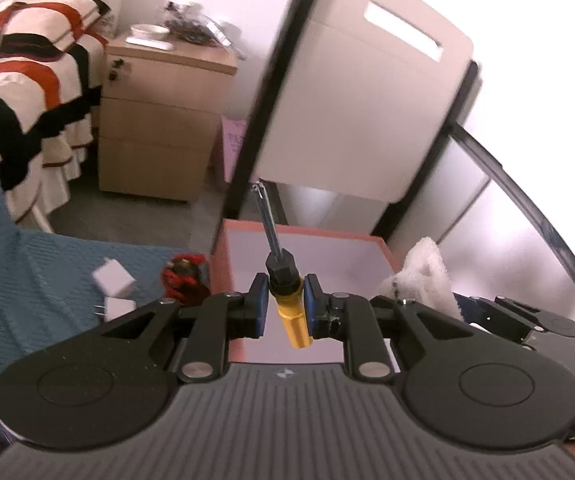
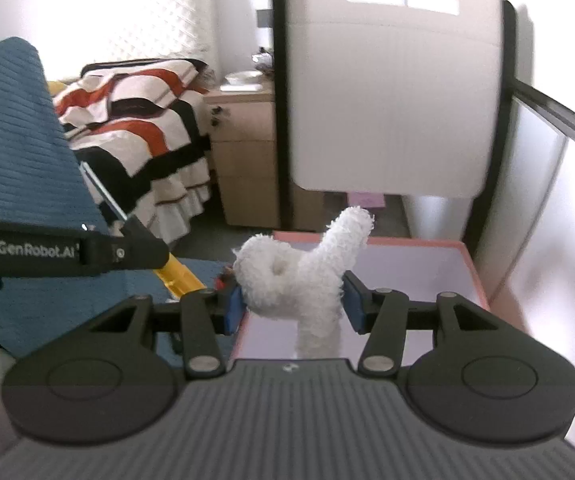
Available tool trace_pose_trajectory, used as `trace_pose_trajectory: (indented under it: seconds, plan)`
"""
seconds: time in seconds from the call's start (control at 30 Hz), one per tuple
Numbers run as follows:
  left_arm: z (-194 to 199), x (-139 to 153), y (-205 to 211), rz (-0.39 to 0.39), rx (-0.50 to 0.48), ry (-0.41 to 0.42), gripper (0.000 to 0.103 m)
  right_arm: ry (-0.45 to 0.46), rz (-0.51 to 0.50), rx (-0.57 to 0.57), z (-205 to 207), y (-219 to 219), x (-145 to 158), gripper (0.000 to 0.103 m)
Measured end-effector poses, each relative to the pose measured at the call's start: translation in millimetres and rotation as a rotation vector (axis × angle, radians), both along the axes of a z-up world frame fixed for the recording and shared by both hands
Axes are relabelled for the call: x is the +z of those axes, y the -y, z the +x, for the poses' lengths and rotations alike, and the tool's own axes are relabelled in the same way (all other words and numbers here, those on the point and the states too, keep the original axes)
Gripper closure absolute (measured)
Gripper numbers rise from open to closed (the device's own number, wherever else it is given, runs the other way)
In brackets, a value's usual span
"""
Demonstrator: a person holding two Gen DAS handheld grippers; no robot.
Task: Organize rigid objects
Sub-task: 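Carry the screwdriver and toy over the pink box with both tools, then open both tools to drop the screwdriver and toy into the box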
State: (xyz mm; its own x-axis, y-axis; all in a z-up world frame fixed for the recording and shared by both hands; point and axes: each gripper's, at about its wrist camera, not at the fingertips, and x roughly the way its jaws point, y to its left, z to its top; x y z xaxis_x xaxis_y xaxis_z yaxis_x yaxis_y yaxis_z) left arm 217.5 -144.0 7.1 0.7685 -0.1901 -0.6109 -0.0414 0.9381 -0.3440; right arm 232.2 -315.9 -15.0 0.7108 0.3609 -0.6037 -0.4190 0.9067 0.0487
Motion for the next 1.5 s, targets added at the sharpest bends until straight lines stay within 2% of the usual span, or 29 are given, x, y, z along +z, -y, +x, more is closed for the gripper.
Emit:
trace_pose_trajectory:
  seconds: [0.43, 0.83, 1.03, 1.3, 1.43, 1.5]
  plan:
    - [46, -66, 65, -0.012, -0.078, -0.142, 0.081, -0.140, -0.050, -0.107, 26, 69, -60, 0.050]
    - [73, -118, 89, -0.004, -0.111, -0.249, 0.081, -0.262, -0.081, -0.115, 40, 90, -116, 0.050]
    - [80, -129, 95, 0.015, -0.123, -0.269, 0.081, -0.301, -0.092, -0.116, 48, 92, -136, 0.050]
    - [79, -133, 96, 0.030, -0.132, -0.288, 0.079, -0.315, -0.062, -0.133, 52, 97, -137, 0.048]
    - [73, -125, 92, 0.023, -0.128, -0.266, 0.069, -0.314, -0.056, -0.141, 50, 96, -131, 0.041]
    - [68, -117, 89, 0.025, -0.127, -0.241, 0.067, -0.299, -0.050, -0.146, 48, 95, -124, 0.037]
